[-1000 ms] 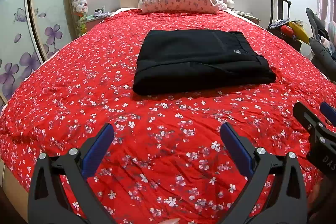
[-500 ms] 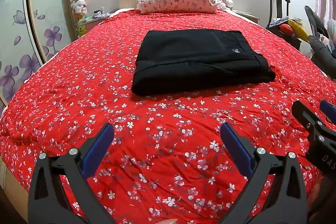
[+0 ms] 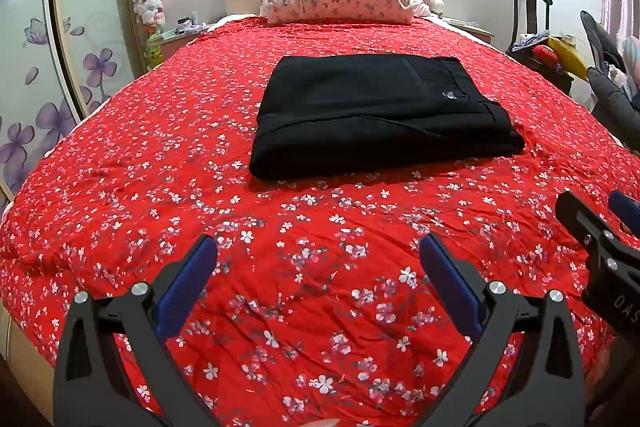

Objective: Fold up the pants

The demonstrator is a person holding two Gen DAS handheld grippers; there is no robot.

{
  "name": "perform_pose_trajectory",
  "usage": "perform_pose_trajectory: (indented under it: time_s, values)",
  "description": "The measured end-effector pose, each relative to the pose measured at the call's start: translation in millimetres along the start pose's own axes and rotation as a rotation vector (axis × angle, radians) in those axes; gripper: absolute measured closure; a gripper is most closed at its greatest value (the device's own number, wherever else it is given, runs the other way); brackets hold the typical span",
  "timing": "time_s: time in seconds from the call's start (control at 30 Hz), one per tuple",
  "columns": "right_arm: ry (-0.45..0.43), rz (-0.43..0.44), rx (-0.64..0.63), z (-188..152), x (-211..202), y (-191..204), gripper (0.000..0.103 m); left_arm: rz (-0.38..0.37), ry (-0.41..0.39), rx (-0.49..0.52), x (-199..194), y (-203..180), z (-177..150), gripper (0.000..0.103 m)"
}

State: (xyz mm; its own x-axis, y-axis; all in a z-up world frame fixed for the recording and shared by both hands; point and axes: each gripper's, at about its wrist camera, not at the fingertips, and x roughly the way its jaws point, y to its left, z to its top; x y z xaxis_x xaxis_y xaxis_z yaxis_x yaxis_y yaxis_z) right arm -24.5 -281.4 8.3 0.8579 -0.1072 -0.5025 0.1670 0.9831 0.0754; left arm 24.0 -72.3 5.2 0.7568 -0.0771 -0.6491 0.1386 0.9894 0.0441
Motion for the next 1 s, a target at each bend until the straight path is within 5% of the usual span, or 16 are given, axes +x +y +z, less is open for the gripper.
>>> perform_pose_trajectory:
  time_s: [1.0]
  values:
    - [0.001, 0.001, -0.001, 1.0, 0.6, -1.1, 0.001, -0.004, 0.006, -0.001, 3.3, 1.3, -1.7, 0.002]
